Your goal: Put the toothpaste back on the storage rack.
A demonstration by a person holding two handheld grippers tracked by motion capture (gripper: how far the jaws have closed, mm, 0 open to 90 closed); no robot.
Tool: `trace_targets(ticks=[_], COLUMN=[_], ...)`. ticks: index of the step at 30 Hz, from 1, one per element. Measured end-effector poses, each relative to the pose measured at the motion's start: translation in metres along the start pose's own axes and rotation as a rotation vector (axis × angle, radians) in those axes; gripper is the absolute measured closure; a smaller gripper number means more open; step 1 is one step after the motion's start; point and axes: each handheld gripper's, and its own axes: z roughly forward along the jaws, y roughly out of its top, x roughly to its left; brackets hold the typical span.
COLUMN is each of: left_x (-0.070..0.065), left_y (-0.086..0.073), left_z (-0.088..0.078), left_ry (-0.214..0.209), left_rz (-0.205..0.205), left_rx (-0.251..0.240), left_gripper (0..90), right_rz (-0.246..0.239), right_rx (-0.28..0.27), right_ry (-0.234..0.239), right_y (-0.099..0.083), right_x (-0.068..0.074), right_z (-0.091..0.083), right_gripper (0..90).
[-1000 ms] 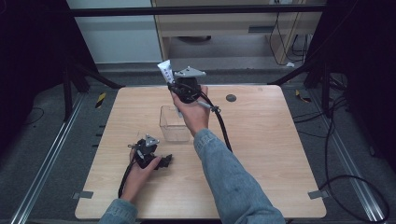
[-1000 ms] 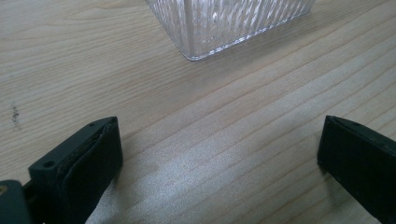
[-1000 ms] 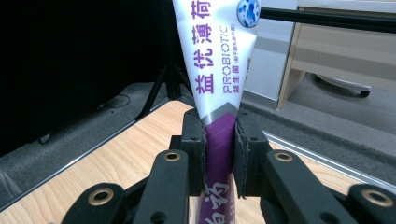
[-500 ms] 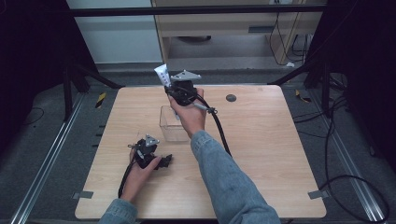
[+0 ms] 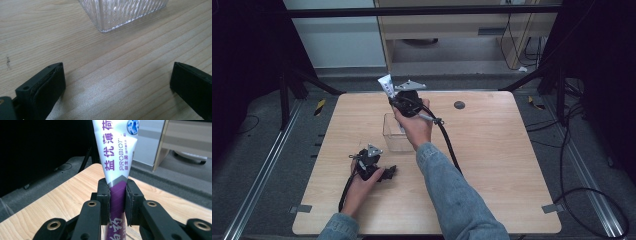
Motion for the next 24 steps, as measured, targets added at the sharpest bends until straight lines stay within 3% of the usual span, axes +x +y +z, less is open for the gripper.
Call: trace_targets(ticks=[24], left_x=[0.0], left_y=[0.0], left_z=[0.0], left_ry=[0.0], left_rz=[0.0], left_rx=[-0.001], left_gripper=[0.0], right_rz=[-0.031], right_rx=[0.059], right_ry=[0.004], right_y=[-0.013], right_x=[0.006], right_z=[0.012], right_gripper=[76.5])
